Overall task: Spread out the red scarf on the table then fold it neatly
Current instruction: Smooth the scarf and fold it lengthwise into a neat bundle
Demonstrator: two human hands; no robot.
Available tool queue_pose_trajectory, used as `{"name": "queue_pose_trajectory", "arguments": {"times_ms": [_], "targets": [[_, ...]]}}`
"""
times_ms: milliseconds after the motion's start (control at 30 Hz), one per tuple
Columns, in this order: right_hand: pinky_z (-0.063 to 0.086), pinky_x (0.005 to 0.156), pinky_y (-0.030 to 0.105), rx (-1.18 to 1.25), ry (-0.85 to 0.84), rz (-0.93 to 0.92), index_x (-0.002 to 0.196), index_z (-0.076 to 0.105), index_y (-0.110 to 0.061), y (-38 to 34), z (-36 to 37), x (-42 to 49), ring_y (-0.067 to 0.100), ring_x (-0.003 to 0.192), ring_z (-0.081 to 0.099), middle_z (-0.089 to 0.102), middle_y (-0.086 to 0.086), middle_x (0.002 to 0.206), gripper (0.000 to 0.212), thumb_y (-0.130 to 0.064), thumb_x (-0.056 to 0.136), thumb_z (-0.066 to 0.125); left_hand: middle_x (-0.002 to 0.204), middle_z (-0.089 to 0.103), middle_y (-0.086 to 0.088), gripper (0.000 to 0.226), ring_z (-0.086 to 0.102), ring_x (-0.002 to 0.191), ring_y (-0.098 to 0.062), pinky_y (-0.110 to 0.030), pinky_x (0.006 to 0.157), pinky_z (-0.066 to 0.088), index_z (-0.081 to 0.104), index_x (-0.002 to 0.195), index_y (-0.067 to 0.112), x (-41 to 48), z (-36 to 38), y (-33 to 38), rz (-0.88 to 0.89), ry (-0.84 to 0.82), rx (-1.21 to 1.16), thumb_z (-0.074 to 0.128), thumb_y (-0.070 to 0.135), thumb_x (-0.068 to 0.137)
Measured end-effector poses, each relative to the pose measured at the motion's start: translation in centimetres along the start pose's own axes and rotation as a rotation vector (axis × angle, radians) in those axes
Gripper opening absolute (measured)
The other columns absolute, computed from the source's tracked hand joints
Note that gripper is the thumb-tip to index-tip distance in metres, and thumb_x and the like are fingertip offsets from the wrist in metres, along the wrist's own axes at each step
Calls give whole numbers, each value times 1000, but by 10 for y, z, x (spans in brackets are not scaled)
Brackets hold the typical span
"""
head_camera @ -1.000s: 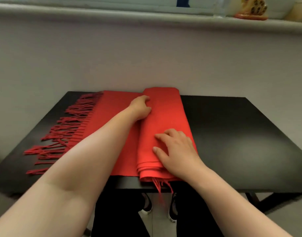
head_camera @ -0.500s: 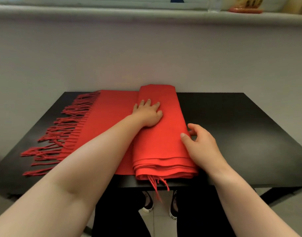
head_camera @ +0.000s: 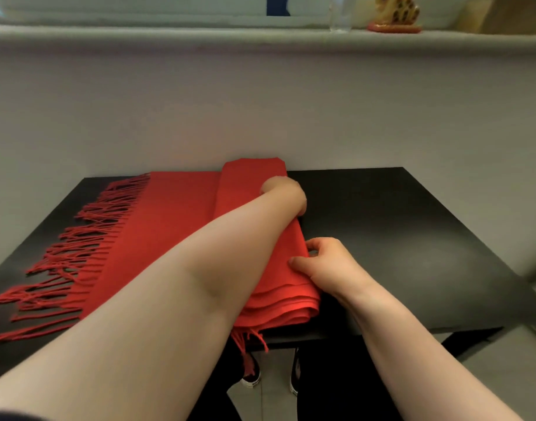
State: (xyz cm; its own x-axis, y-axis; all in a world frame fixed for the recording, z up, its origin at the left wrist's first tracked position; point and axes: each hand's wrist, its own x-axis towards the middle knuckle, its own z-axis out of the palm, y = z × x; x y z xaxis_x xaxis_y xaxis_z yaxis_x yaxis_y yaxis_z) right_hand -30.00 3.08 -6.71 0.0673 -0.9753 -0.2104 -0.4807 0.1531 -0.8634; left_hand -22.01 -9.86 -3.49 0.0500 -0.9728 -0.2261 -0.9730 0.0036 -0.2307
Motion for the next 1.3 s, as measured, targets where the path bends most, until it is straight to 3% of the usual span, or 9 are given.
{"name": "queue_pose_trajectory", "arguments": {"times_ms": [233,500,633,733,800,867,933,1100,1300], "targets": [[55,73,38,-55,126,-32,67,65,-22,7,-54,1,20,70,67,71,5,73,17,-6,74,63,134,51,-12,51,54,118,-31,-35,90,48,43,135,14,10,-18,17,119,105,-306,49,13,84],[57,75,47,-195,163,-198,73,68,-25,-24,-100,-21,26,73,70,73,7,72,8,-17,71,65,128,60,-5,36,55,117,-26,-28,97,45,64,118,14,10,-46,13,217,295,-828,43,11,89],[53,64,33,-197,79,-350,87,71,-22,-64,-67,-28,16,62,64,69,2,66,16,-17,74,66,124,62,-8,39,60,108,-25,-22,72,48,64,119,12,-10,-48,-48,158,356,-1137,39,5,89],[39,65,24,-292,32,-465,110,67,-17,-87,-21,-27,7,64,52,56,-9,69,35,-21,75,67,123,61,-18,44,55,69,-17,-16,54,40,62,120,14,-27,-32,-104,118,350,-1196,34,2,89],[38,69,21,-344,-57,-538,114,65,-17,-93,16,-28,8,70,51,55,-8,73,37,-24,78,65,105,66,-15,46,42,57,-10,-12,43,35,60,123,15,-35,-9,-137,60,312,-1206,33,0,89],[38,72,20,-410,-164,-584,115,64,-17,-88,45,-31,9,75,51,57,-6,78,34,-25,82,63,92,63,-7,47,49,63,-13,-15,52,40,56,127,16,-39,20,-158,-24,257,-1238,33,0,89],[39,78,22,-450,-191,-579,116,64,-17,-76,63,-29,11,79,53,60,-5,84,32,-25,85,62,111,62,-12,46,60,86,-23,-26,72,47,51,131,15,-40,51,-172,-106,213,-1222,34,3,89],[45,91,36,-486,158,-527,112,65,-18,-40,59,-6,24,98,57,57,3,102,28,-26,85,59,142,45,-10,53,49,125,-25,-34,105,40,37,140,11,-41,81,-177,-162,173,-1052,49,22,90],[35,100,33,-544,148,-361,133,48,-21,-28,50,7,27,121,43,45,5,129,51,-39,86,58,147,38,-11,62,38,134,-26,-30,111,28,31,143,14,-39,77,-174,-149,304,-909,55,18,87]]}}
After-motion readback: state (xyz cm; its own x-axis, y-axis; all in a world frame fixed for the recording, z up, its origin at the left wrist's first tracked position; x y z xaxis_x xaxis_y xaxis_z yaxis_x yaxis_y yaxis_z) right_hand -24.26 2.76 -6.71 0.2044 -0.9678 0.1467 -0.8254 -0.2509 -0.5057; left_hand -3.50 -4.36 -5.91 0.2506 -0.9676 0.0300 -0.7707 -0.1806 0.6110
